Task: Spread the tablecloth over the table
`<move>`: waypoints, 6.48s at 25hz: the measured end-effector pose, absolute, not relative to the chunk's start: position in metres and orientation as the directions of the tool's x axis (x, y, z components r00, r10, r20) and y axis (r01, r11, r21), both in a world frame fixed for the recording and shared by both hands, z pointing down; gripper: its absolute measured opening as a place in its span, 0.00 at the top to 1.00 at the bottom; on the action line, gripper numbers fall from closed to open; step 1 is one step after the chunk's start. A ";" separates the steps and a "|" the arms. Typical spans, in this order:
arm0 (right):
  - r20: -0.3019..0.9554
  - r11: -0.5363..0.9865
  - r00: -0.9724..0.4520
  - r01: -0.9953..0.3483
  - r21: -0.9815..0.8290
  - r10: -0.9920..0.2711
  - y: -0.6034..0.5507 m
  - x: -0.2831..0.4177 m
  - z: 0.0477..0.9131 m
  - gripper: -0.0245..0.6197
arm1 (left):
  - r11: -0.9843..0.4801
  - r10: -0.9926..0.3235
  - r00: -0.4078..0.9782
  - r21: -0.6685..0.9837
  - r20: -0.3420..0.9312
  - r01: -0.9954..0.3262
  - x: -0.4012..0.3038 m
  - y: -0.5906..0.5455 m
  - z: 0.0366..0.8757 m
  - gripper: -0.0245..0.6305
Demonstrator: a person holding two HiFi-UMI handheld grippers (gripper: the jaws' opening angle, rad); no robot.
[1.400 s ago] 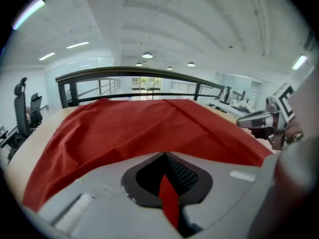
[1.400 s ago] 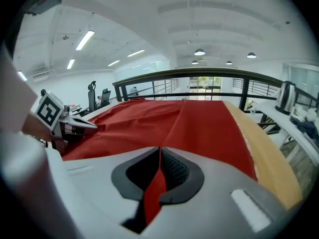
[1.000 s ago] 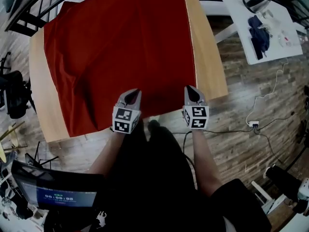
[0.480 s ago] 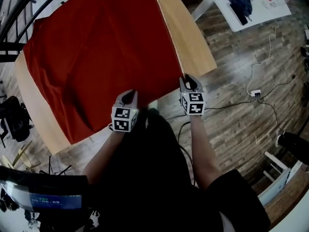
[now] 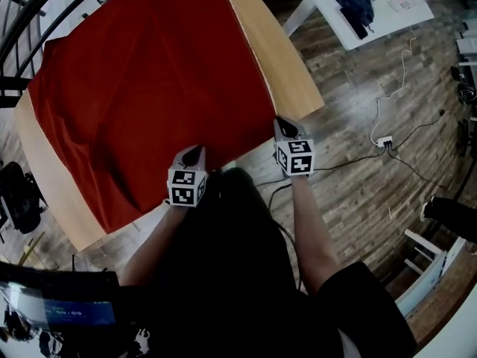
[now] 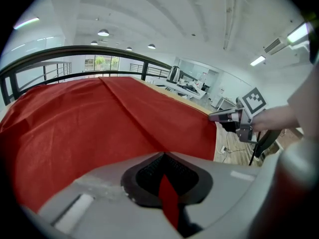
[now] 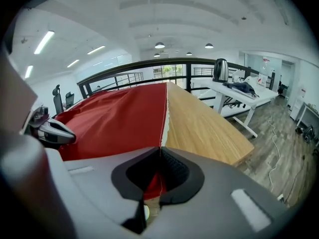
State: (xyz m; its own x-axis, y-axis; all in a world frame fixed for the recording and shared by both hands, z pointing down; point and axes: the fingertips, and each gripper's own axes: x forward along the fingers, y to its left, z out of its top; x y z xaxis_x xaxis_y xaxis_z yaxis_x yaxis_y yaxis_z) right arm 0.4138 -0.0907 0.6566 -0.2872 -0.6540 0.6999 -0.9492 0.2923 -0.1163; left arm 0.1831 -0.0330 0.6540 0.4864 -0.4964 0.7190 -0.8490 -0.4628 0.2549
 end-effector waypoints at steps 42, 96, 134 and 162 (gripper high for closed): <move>0.687 0.751 -0.560 -0.660 -0.032 -0.463 -0.192 0.465 0.657 0.95 | 0.035 -0.678 0.061 0.115 0.732 -0.993 0.188 -0.023 0.654 0.95; 0.597 0.970 -0.800 -0.091 -0.228 0.065 0.069 -0.162 0.601 0.95 | 0.362 -0.634 -0.106 0.173 0.766 -0.916 -0.271 0.151 0.630 0.94; 0.752 0.984 -0.640 0.036 -0.175 0.158 0.073 -0.156 0.651 0.95 | 0.316 -0.551 -0.200 -0.019 0.810 -0.949 -0.196 0.135 0.665 0.92; 0.823 0.982 -0.568 -0.153 -0.110 0.004 0.090 -0.165 0.657 0.95 | 0.149 -0.680 0.080 0.244 0.729 -0.958 -0.464 0.212 0.549 0.94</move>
